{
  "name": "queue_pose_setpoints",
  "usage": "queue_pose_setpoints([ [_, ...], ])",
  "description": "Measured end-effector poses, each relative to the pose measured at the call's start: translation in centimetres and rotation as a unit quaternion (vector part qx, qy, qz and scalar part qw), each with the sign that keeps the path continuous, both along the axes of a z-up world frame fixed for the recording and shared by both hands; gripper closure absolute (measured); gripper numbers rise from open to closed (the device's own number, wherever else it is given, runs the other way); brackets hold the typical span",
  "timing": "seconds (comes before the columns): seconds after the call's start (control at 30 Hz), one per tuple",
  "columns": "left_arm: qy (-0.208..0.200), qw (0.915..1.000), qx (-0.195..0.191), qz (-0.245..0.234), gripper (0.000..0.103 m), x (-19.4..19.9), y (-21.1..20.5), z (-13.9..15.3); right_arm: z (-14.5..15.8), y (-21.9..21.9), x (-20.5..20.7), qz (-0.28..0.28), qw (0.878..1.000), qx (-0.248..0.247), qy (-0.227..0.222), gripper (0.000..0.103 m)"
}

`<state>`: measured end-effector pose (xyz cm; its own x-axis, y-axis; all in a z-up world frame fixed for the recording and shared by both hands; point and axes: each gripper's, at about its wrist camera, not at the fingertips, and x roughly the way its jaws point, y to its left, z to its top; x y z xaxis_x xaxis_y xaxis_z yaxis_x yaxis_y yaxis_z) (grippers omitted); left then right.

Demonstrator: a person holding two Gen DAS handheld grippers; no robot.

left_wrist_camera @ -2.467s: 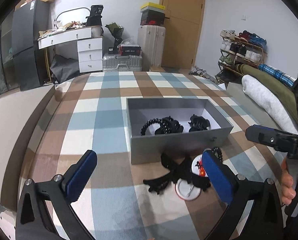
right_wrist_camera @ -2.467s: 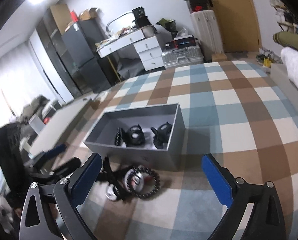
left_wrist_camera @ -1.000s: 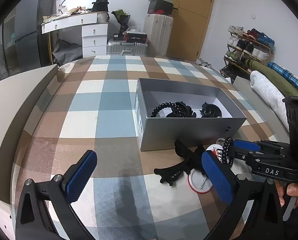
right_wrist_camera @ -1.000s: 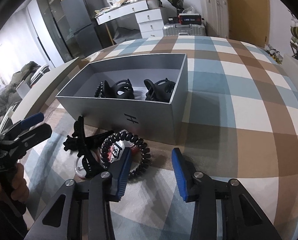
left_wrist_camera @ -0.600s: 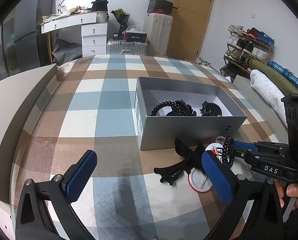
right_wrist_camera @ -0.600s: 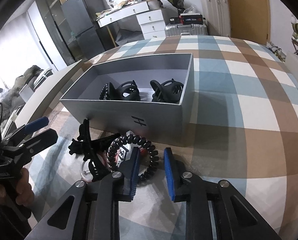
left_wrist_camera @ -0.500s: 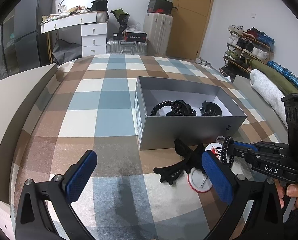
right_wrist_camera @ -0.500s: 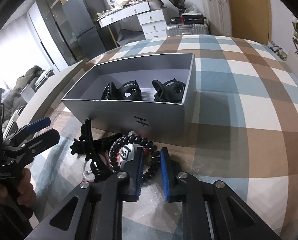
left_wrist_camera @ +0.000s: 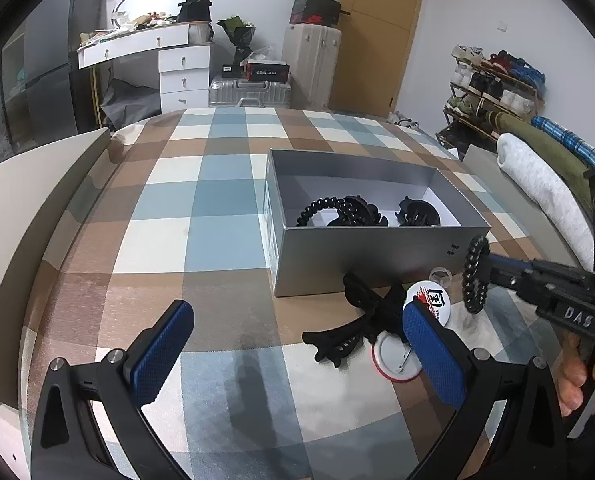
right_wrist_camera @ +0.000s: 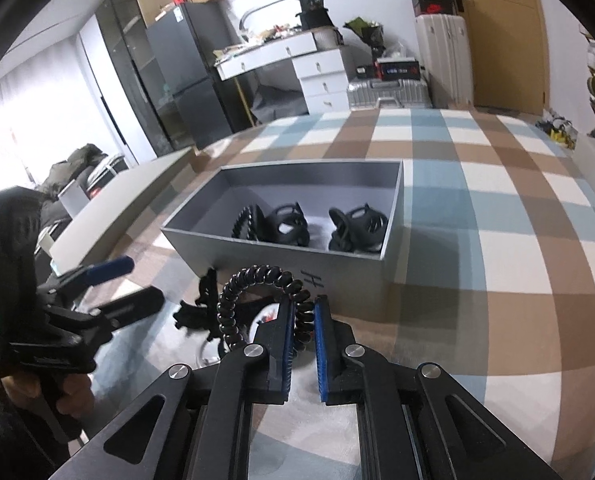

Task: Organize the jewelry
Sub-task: 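Lift the coiled hair tie up from the pile with the right gripper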

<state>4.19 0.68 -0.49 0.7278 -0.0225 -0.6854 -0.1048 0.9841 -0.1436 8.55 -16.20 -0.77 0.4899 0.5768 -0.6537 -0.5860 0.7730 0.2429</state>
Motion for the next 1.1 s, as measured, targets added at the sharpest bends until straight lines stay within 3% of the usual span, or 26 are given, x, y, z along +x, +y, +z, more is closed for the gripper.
queue_pose_setpoints([
  [0.53,0.029,0.9972,0.028,-0.063,0.001,0.3,-3.7,-1.1,1.9,-1.6,0.0,-0.006,0.999,0.050,-0.011,0.094],
  [1.1,0.074,0.9907,0.054,-0.100,0.001,1.8,-6.1,-2.1,2.7,-2.0,-0.5,0.003,0.999,0.043,-0.016,0.094],
])
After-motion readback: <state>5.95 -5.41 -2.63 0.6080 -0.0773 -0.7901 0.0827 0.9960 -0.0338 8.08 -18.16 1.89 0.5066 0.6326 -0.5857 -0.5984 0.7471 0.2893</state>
